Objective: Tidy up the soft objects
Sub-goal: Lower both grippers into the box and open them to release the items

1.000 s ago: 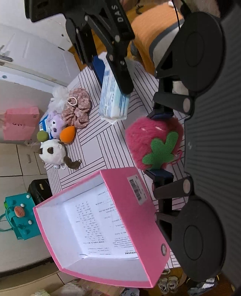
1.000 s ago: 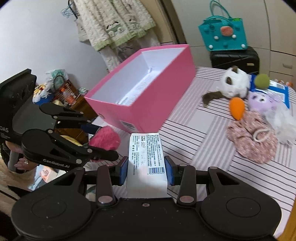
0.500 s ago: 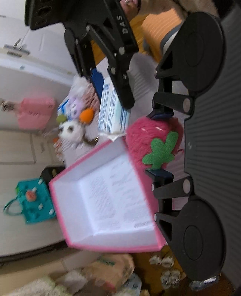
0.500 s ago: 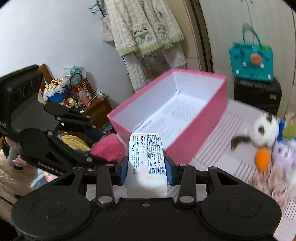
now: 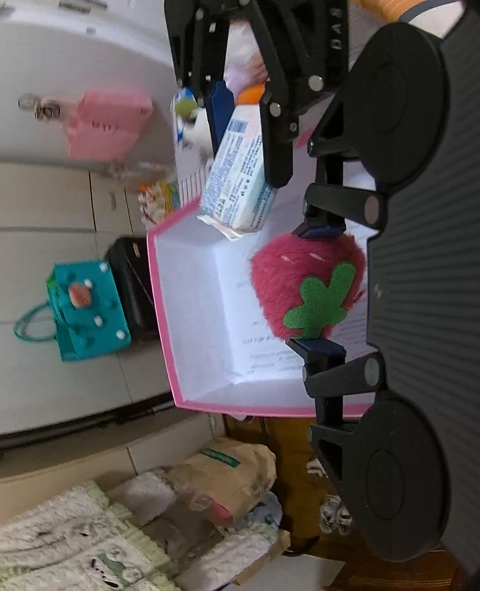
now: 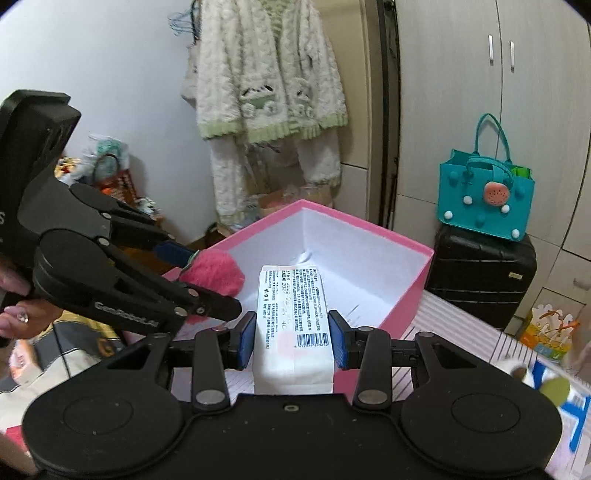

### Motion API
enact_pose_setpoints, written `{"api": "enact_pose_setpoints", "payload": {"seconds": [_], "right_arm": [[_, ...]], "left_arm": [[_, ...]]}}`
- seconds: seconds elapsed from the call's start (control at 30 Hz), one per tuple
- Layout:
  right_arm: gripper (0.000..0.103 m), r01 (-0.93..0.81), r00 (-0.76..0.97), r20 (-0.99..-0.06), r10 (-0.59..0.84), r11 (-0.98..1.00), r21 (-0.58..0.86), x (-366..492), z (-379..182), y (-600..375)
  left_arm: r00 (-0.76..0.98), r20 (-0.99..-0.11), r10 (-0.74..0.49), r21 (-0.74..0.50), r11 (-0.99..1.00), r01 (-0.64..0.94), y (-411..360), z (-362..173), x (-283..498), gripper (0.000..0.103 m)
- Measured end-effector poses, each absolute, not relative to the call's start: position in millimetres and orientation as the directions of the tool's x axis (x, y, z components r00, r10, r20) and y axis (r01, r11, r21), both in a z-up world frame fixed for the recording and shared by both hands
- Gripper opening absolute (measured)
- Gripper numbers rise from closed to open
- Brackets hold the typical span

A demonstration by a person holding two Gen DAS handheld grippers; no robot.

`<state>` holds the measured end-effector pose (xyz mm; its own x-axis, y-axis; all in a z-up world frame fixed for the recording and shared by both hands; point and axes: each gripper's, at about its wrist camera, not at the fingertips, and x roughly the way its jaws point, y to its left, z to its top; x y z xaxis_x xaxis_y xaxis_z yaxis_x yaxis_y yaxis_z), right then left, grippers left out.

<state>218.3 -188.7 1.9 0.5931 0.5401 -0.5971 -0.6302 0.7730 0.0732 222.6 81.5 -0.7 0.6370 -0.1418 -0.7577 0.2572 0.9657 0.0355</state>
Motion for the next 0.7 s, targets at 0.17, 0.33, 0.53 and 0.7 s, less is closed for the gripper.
{"api": "enact_pose_setpoints", "payload": {"seconds": [0.17, 0.33, 0.53, 0.7], "right_arm": [[0.046, -0.609, 0.621, -0.644, 0.448, 0.792, -0.036, 259, -3, -158], [0.046, -0.620, 0.625, -0.696, 0.353, 0.766, -0.168, 292, -16, -137], [0.045, -0.708, 0.559, -0.768, 0.314, 0.662, -0.244, 309, -35, -114], [0.045, -0.782, 0.510, -0.805, 0.304, 0.554, -0.286, 316, -46, -98]], "left_arm": [[0.616, -0.783, -0.087, 0.002, 0.990, 0.143, 96, -17, 269, 0.050], [0.548, -0.832, -0.086, -0.007, 0.989, 0.146, 96, -37, 302, 0.049], [0.537, -0.844, -0.005, 0.099, 0.981, 0.165, 87, -44, 309, 0.050], [0.528, -0.849, -0.006, 0.117, 0.973, 0.199, 82, -43, 320, 0.050]]}}
